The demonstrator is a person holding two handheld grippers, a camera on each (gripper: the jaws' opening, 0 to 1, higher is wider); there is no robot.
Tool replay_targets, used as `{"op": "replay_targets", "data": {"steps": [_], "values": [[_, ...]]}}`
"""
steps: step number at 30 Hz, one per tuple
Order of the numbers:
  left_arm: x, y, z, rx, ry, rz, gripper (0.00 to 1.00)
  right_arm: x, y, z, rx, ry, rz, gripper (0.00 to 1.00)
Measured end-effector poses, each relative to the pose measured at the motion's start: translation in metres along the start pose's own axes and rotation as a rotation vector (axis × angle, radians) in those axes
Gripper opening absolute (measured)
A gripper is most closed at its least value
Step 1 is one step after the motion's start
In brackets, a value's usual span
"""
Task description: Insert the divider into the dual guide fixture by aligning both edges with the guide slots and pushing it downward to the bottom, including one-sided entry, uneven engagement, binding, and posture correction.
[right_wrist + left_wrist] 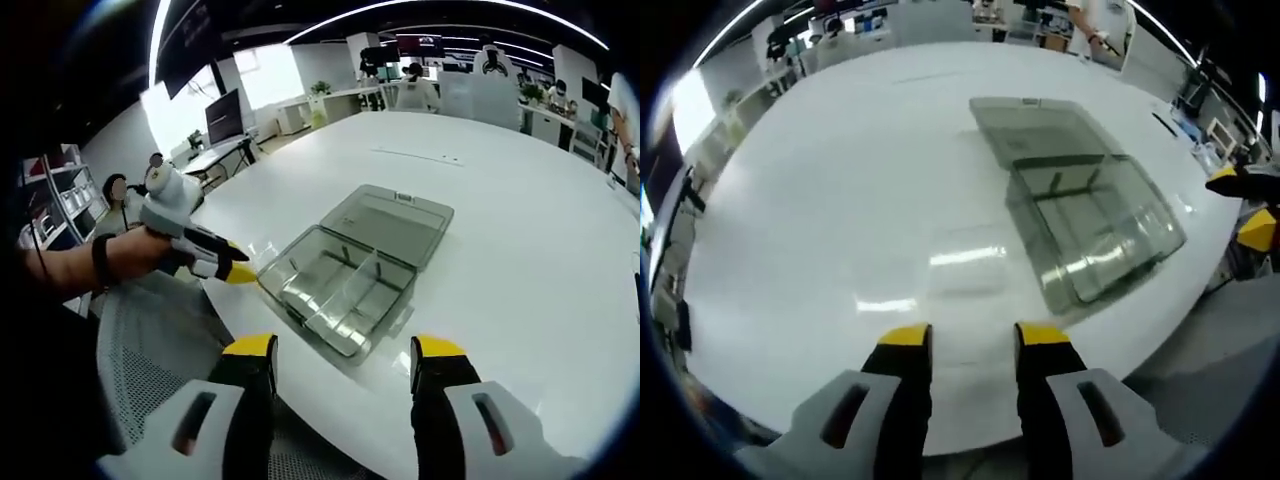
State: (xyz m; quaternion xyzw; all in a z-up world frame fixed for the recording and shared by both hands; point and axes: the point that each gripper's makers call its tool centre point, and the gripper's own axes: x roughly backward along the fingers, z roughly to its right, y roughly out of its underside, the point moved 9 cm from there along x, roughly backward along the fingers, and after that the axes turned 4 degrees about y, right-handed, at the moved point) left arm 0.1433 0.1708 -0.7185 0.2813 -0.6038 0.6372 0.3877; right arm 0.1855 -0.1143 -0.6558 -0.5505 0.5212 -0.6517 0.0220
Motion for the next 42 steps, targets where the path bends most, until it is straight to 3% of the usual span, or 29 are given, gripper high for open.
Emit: {"op": "replay_targets", "data": {"steps": [12,25,42], "values": [[0.011,-0.002,0.001,0.020,-0.013,0.057,0.30,0.000,-0.006,-0.002,0.032,-0.020,0.002,0.50],[0.025,-0.002,0.001,0.045,-0.006,0.122,0.30,0.001,-0.020,-0.017,-0.008,-0.066,0.128,0.55],[0.040,-0.008,0.008,0.080,0.113,0.215,0.30,0.002,-0.025,-0.039,-0.017,-0.072,0.147,0.55]]}}
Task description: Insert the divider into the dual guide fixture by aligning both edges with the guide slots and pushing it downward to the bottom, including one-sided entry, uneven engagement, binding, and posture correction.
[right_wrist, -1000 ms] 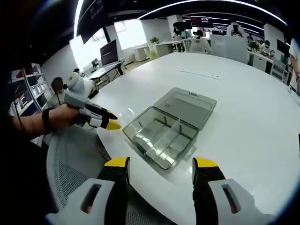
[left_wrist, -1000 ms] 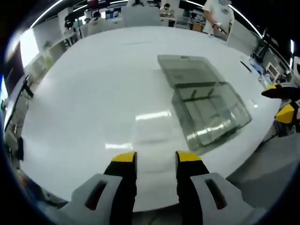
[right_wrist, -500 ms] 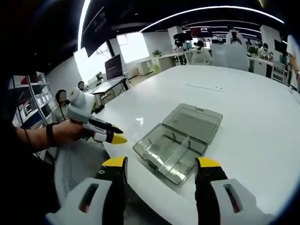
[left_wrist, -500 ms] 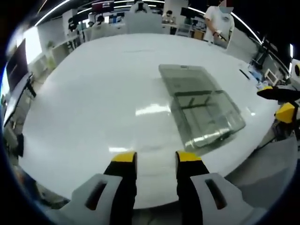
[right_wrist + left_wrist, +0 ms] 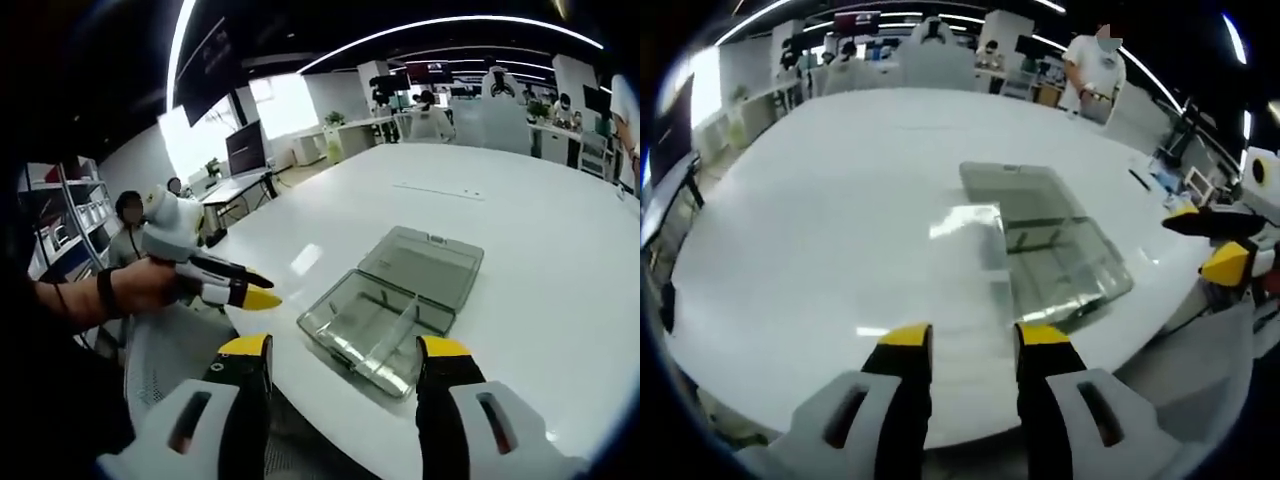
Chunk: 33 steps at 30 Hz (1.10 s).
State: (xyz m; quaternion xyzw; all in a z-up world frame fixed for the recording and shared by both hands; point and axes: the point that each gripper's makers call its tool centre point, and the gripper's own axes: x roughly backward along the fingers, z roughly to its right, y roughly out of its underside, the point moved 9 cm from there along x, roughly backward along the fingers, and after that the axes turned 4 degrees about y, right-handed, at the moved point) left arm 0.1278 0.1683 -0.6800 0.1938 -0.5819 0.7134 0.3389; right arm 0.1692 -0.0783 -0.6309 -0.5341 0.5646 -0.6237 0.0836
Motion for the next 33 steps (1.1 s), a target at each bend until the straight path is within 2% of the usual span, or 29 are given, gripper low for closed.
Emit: {"op": "replay_targets", "data": {"steps": [10,26,33], "values": [[0.008,0.000,0.003,0.005,0.062,0.033,0.30,-0.006,-0.002,-0.013,0.005,-0.037,-0.025,0.53],[0.021,0.002,0.009,0.032,0.149,0.104,0.30,-0.016,-0.011,-0.034,0.011,-0.080,-0.018,0.44],[0.022,-0.002,0.015,0.020,0.180,0.134,0.30,-0.017,-0.015,-0.044,0.015,-0.087,-0.002,0.41]]}}
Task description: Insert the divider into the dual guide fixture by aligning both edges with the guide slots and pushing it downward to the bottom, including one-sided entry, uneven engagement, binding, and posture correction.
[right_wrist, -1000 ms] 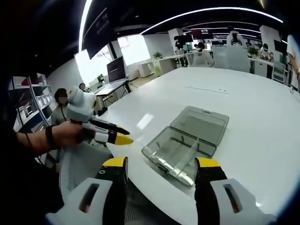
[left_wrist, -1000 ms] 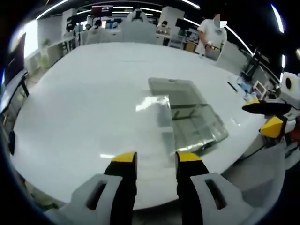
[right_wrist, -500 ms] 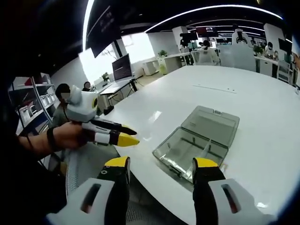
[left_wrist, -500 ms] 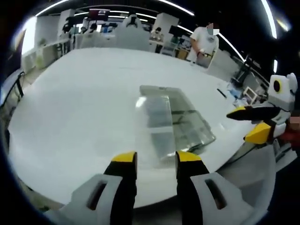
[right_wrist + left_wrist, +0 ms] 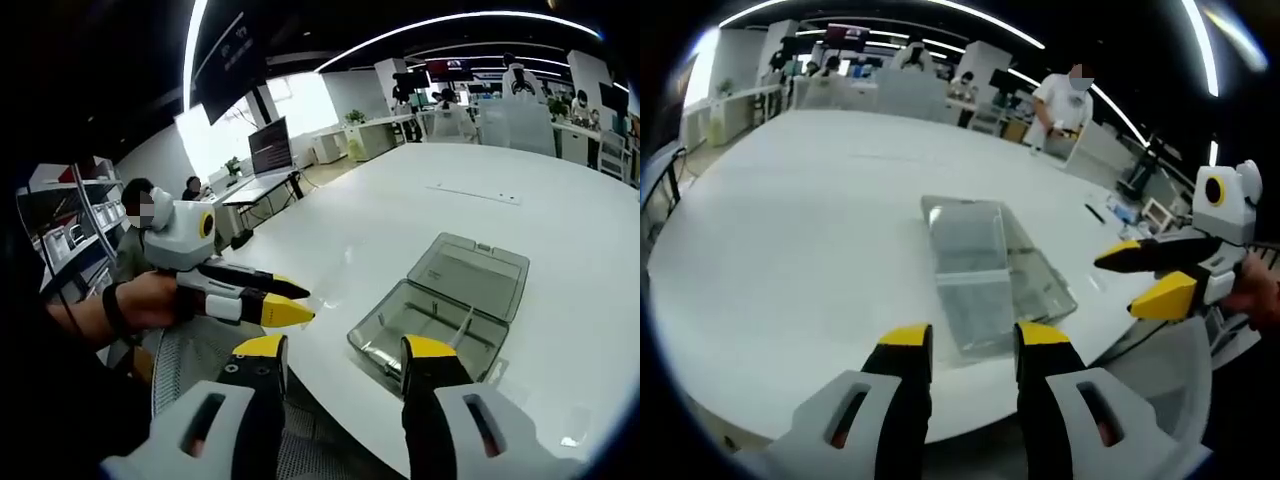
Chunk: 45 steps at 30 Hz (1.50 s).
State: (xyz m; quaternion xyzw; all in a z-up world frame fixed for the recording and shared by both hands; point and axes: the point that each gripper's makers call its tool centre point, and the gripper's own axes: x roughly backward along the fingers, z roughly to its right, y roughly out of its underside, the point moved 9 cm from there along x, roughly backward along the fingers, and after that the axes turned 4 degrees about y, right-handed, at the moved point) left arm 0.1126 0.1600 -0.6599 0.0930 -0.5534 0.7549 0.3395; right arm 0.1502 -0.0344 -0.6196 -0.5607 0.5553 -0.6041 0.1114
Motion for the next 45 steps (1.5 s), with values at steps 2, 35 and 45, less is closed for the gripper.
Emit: {"op": "replay_targets", "data": {"steps": [2,35,45], "values": [[0.000,0.000,0.003,0.001,0.007,0.004,0.30,0.000,0.000,-0.001,0.004,-0.004,0.004,0.40],[-0.016,-0.010,0.037,-0.080,0.177,0.026,0.31,0.004,-0.002,0.006,-0.059,-0.007,0.051,0.25],[-0.018,-0.009,0.045,-0.074,0.202,0.037,0.31,0.001,-0.005,0.010,-0.063,-0.007,0.048,0.22]]}}
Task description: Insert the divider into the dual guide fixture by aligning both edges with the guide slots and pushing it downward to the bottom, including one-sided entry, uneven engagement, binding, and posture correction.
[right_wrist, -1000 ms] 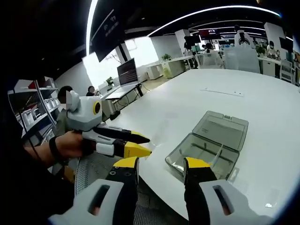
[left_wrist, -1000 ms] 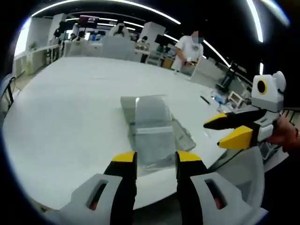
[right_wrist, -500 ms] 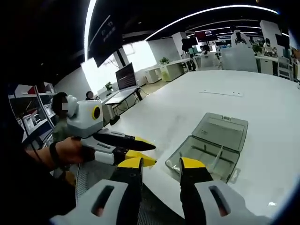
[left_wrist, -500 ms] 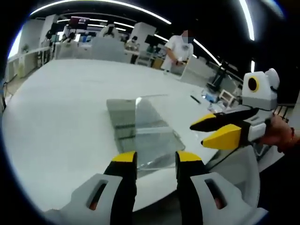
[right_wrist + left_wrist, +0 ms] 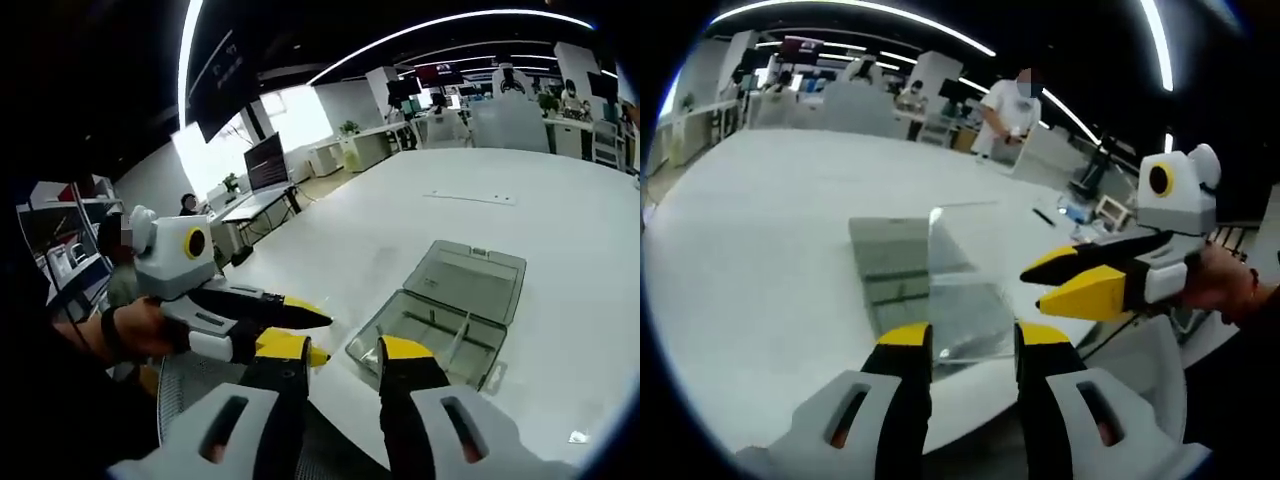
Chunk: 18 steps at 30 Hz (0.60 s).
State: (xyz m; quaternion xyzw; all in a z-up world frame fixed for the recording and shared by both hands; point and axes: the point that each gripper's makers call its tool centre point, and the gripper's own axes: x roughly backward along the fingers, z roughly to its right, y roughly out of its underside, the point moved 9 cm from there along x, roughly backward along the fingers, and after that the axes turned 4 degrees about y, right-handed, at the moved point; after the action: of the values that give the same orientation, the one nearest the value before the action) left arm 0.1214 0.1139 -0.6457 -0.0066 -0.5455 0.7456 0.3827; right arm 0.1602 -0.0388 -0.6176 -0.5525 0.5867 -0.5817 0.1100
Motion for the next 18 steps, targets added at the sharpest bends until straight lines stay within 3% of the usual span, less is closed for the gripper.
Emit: {"op": "replay_targets", "data": {"steps": [18], "values": [[-0.0084,0.0000,0.0098,0.017,0.057,0.030,0.31,-0.0077,-0.0054,0.0056,-0.015,-0.013,-0.006,0.14]]}}
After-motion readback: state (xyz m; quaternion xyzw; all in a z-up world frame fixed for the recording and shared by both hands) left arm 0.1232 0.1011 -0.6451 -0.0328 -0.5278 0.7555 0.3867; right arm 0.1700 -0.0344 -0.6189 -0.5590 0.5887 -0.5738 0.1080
